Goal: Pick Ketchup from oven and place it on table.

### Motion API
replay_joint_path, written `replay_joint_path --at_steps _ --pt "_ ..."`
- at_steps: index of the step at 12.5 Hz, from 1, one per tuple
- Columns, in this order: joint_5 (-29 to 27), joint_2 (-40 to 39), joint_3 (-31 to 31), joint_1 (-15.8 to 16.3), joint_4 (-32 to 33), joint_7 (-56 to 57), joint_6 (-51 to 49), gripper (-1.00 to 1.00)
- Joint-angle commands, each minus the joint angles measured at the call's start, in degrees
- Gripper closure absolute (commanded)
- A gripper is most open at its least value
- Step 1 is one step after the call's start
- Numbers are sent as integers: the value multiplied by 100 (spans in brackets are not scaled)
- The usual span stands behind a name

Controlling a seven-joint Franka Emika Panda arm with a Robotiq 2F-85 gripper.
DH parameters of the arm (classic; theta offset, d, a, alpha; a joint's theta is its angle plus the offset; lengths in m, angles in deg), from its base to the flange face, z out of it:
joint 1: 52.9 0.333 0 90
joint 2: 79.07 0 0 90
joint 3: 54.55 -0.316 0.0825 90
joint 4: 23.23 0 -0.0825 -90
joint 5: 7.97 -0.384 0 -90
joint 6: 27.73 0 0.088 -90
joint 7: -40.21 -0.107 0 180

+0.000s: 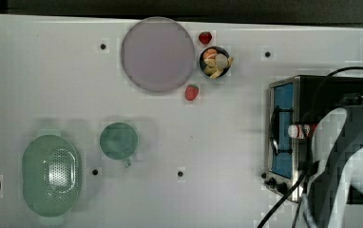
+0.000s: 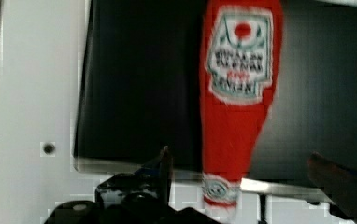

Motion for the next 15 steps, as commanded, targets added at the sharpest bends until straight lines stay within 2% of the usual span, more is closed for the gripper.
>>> replay_joint_path --at_steps 1,5,9,12,13,15 --pt "-409 -363 299 -121 -95 -66 461 -100" --pt "-867 -939 322 -314 -86 -66 769 -100" --pt "-1306 -1263 313 -364 -80 -65 930 -100" --pt "-1331 -1387 312 -382 -73 -66 1117 -100" --pt "-1331 -1395 313 -391 -70 -66 1107 -92" --pt "-1330 -1406 315 -396 -59 -65 1099 -44"
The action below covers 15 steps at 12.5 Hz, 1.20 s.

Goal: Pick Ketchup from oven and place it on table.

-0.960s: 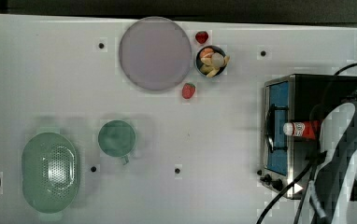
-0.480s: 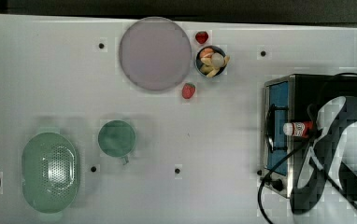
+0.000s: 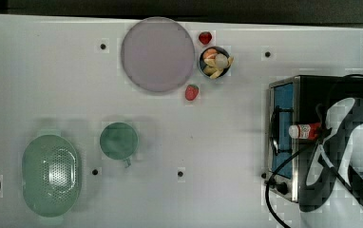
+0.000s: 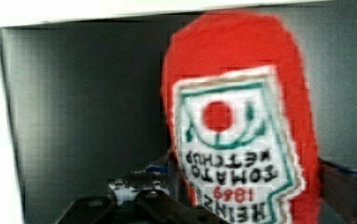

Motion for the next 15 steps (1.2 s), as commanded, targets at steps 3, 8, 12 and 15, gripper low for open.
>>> replay_joint_path --at_steps 3,8,12,15 --pt "-12 142 6 19 -43 -64 8 -27" --pt "59 520 21 124 -444 -64 -522 -27" --pt "734 863 3 410 -1276 -64 -1786 -27" --pt "932 1102 -128 737 -1716 -62 -2173 -27"
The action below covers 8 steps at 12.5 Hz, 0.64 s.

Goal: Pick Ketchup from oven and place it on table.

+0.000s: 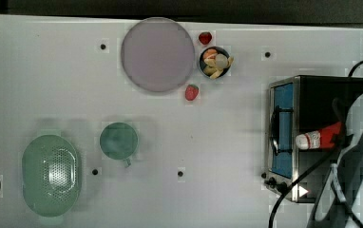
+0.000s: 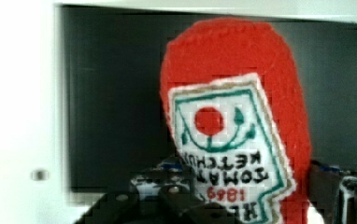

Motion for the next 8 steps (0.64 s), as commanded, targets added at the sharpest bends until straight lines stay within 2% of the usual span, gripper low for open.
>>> replay_joint_path --at_steps 1,5,8 --pt "34 446 -221 617 -563 -35 -349 -27" --pt "33 802 -855 1024 -524 -15 -1335 -27" --pt "34 853 -1511 1245 -476 -15 -1622 -27"
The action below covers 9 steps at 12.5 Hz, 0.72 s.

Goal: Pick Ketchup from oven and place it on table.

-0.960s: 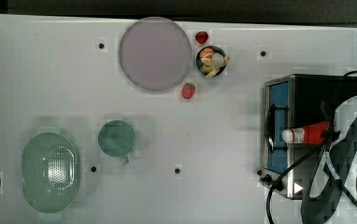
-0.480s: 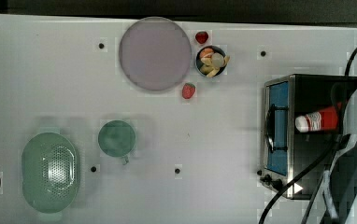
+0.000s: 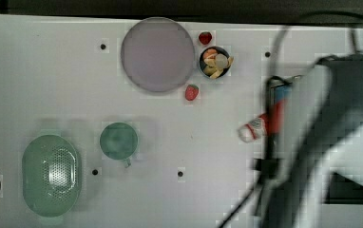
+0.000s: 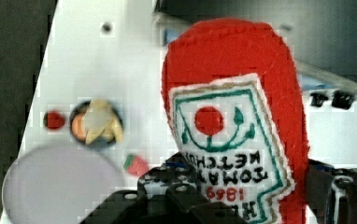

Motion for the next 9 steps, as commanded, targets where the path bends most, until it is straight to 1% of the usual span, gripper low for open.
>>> replay_joint_path --at_steps 1,3,5,9 --pt "-16 -94 -694 511 82 -14 -140 -27" --pt "-15 -99 -1031 601 320 -15 -29 -27" --pt "-13 -100 -1239 660 746 -45 285 -27" --pt "-13 -100 -1289 715 2033 -58 1443 -27"
